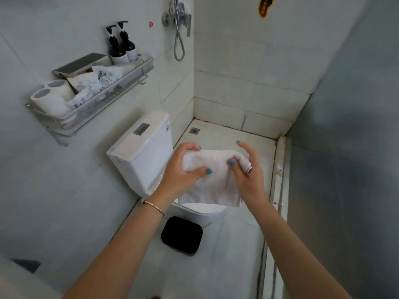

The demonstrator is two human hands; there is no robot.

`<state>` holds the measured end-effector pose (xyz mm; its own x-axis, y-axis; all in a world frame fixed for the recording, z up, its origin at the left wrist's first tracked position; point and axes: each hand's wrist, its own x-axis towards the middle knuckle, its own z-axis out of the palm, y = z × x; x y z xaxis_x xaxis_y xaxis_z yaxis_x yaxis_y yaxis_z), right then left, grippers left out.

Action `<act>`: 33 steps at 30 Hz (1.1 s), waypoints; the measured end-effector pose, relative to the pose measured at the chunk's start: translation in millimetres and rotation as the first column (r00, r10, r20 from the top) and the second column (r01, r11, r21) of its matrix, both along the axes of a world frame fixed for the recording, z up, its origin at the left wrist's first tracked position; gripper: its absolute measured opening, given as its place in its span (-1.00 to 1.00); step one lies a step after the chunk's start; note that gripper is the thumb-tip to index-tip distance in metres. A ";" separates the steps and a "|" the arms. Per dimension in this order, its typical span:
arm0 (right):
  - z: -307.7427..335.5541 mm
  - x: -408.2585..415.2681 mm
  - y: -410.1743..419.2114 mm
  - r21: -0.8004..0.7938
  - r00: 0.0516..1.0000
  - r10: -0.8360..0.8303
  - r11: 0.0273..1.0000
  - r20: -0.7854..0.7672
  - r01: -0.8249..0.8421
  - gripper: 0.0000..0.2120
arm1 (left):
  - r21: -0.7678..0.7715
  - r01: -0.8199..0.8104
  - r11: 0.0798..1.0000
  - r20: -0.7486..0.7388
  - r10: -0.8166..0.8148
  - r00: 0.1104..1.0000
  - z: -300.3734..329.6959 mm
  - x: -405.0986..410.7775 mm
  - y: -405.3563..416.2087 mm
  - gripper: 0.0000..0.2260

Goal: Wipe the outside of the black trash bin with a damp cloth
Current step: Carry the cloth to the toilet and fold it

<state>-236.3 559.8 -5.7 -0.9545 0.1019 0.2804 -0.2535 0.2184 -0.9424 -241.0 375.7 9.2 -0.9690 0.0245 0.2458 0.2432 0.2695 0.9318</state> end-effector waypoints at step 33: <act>-469.7 -26.2 -12.6 0.019 0.969 -0.147 0.988 -0.200 0.154 -0.71 | 0.004 0.063 0.998 -0.198 -0.061 0.978 -479.1 -60.1 -7.3 -0.58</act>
<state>-262.5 547.2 -475.4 -0.8544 0.2270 0.4674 -0.3955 0.2993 -0.8683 -301.2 368.3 -469.9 -0.8981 0.0799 0.4326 0.4386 0.2390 0.8663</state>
